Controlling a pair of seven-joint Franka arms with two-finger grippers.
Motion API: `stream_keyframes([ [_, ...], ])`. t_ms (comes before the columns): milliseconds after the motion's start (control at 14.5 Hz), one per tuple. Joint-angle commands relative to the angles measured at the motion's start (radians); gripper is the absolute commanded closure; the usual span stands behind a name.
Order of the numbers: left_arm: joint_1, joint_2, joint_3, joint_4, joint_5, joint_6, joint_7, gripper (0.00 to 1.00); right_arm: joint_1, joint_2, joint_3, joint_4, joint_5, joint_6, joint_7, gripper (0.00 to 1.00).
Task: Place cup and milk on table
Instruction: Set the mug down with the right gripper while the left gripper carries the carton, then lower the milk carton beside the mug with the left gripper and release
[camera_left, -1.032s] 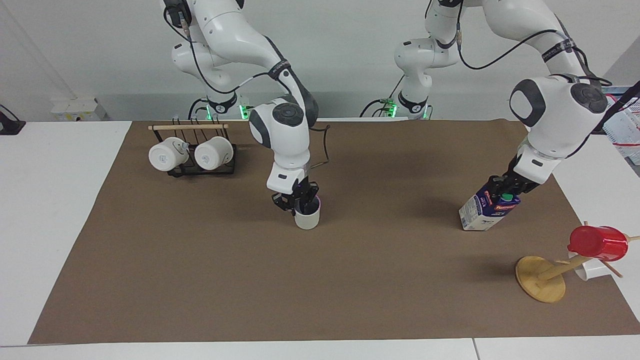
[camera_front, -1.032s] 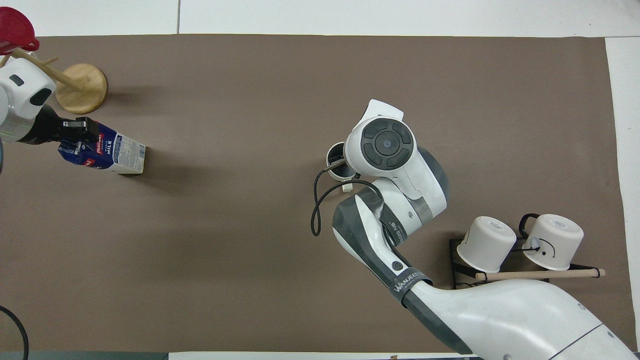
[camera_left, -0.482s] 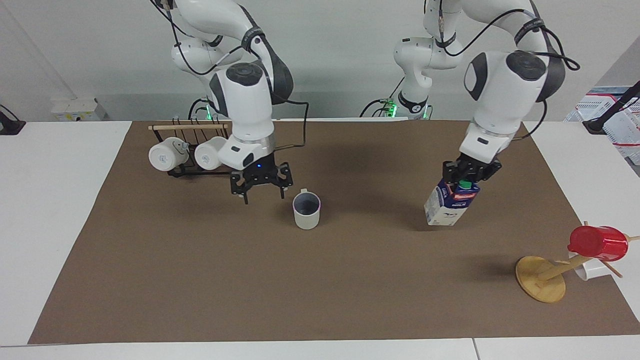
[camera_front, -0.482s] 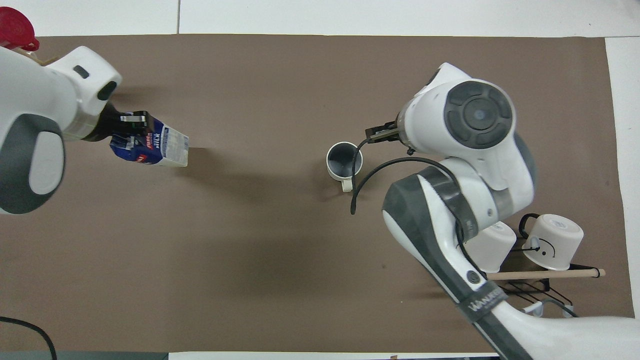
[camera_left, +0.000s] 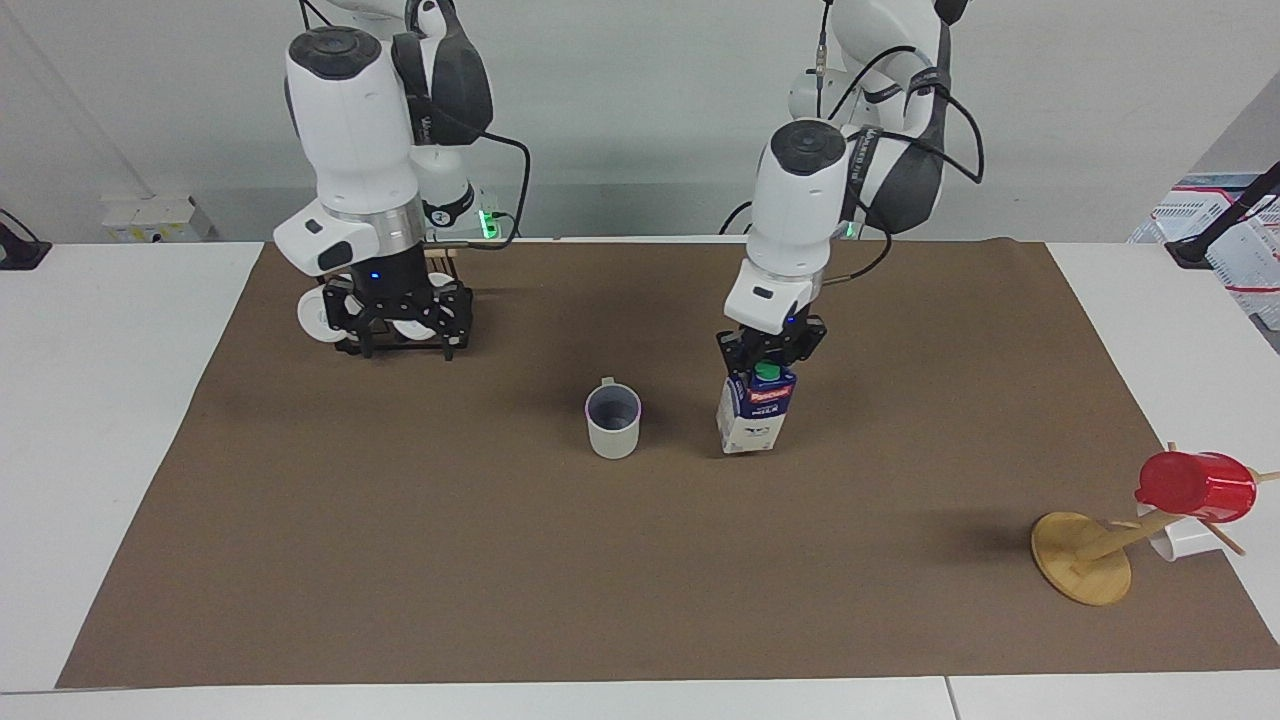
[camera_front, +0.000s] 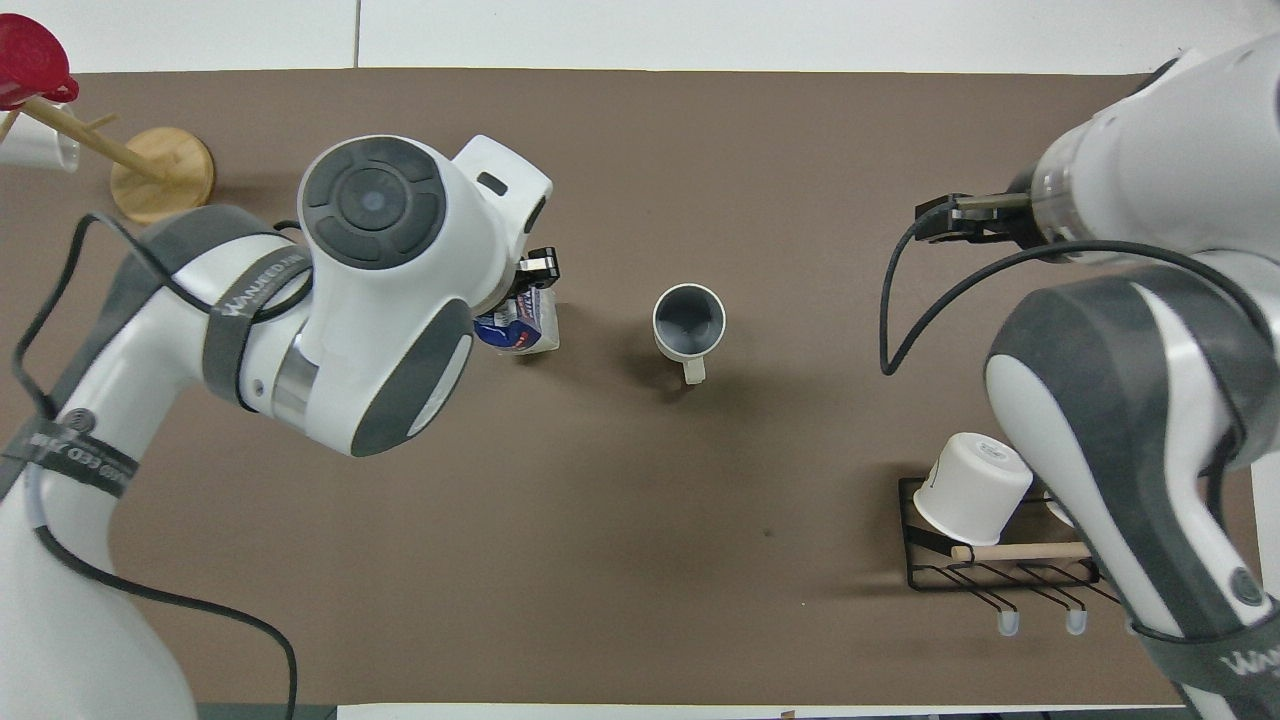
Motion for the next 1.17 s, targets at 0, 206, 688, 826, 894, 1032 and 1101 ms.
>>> stream_keyframes([
  [0,-0.048,0.075,0.017,0.105,0.017,-0.02,-0.035,1.0,-0.069,-0.047,0.004,0.023,0.037,-0.108,0.011,0.0],
  [206,-0.067,0.072,0.017,0.102,0.012,-0.009,-0.044,1.0,-0.115,-0.06,0.004,0.089,0.058,-0.238,0.009,0.0],
  [688,-0.087,0.088,0.012,0.09,0.002,0.042,-0.095,1.0,-0.187,-0.057,-0.017,0.148,0.123,-0.343,-0.017,0.0],
  [826,-0.088,0.092,0.012,0.088,0.002,0.051,-0.096,1.0,-0.193,-0.057,-0.02,0.151,0.107,-0.38,-0.07,0.0],
  [894,-0.096,0.098,0.012,0.087,0.002,0.054,-0.096,1.0,-0.198,-0.057,-0.034,0.154,0.101,-0.386,-0.134,0.0],
  [1032,-0.104,0.104,0.014,0.087,0.002,0.066,-0.096,1.0,-0.165,-0.057,-0.091,0.154,0.103,-0.391,-0.173,0.0],
  [1101,-0.104,0.104,0.014,0.076,0.003,0.068,-0.096,1.0,-0.134,-0.057,-0.111,0.154,0.104,-0.398,-0.169,0.0],
])
